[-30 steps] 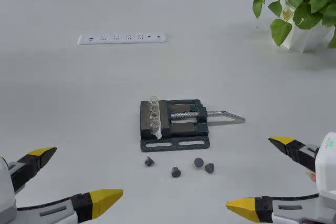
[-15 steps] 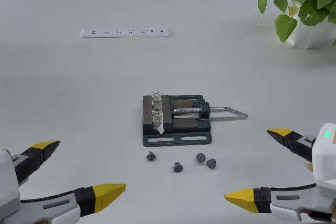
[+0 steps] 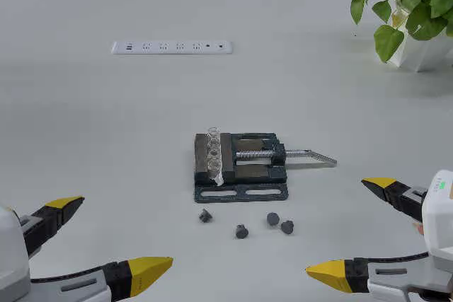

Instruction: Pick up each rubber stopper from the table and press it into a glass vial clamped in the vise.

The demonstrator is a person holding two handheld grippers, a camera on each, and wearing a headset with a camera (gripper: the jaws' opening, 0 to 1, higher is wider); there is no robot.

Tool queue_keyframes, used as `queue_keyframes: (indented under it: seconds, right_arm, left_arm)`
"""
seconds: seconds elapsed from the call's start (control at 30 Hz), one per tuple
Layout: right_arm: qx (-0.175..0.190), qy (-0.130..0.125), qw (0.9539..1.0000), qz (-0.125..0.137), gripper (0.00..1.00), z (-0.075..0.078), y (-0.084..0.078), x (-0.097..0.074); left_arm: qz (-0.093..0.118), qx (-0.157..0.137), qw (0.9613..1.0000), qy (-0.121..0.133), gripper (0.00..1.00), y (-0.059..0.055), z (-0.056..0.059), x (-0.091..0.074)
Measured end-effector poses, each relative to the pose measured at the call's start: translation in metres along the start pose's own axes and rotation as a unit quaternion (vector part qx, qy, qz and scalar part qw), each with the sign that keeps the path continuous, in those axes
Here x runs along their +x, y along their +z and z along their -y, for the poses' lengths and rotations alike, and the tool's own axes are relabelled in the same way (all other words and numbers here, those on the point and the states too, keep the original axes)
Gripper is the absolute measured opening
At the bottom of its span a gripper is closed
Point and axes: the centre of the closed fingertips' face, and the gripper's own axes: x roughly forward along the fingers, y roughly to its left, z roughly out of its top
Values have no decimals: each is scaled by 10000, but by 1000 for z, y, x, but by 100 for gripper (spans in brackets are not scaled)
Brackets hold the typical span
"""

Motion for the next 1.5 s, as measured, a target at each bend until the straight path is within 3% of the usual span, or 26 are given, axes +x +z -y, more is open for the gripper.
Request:
queue_keyframes:
  seconds: [0.63, 1.5]
  right_arm:
    - [60, -60, 10000, 42, 99, 1, -2, -4]
    - [114, -130, 9998, 100, 99, -1, -1, -6]
  left_arm:
    - [-21, 110, 9999, -66, 99, 7, 1, 3]
    - [-21, 121, 9999, -93, 99, 6, -3, 4]
